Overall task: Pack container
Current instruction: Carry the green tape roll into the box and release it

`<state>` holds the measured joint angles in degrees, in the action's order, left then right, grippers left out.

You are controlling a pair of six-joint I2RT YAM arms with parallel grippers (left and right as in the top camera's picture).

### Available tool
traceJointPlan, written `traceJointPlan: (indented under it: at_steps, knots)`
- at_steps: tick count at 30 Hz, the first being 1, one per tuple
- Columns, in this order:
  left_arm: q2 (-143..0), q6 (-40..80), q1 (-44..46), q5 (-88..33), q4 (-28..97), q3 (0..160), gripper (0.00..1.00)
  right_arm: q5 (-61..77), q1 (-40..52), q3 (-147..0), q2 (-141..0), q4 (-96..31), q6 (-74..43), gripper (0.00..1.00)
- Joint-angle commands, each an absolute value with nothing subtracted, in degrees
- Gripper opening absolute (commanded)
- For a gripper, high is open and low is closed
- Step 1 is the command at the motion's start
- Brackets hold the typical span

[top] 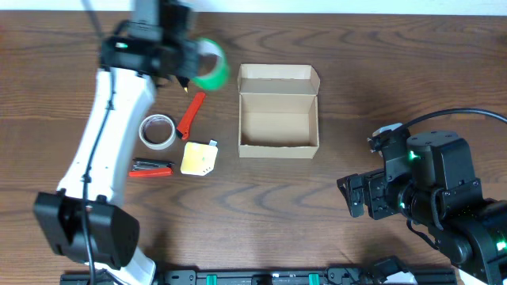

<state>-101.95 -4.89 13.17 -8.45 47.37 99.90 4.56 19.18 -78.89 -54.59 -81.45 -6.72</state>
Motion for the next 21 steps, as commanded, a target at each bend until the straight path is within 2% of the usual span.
traceJointPlan:
  at_steps: [1, 8, 21]
  knots:
    - [-103.4, -8.2, 18.5, -10.3, 49.4, 99.8, 0.06, 5.0, 18.8, -78.8, -54.3, -81.5, -6.1, 0.99]
    - [-103.8, -14.0, 27.0, -8.6, 51.4, 99.1, 0.06, 5.0, 18.8, -78.8, -54.3, -81.5, -6.1, 0.99]
    - [-109.6, -16.3, 30.8, -7.9, 46.0, 94.9, 0.06, 5.0, 18.8, -78.8, -54.3, -81.5, -6.1, 0.99]
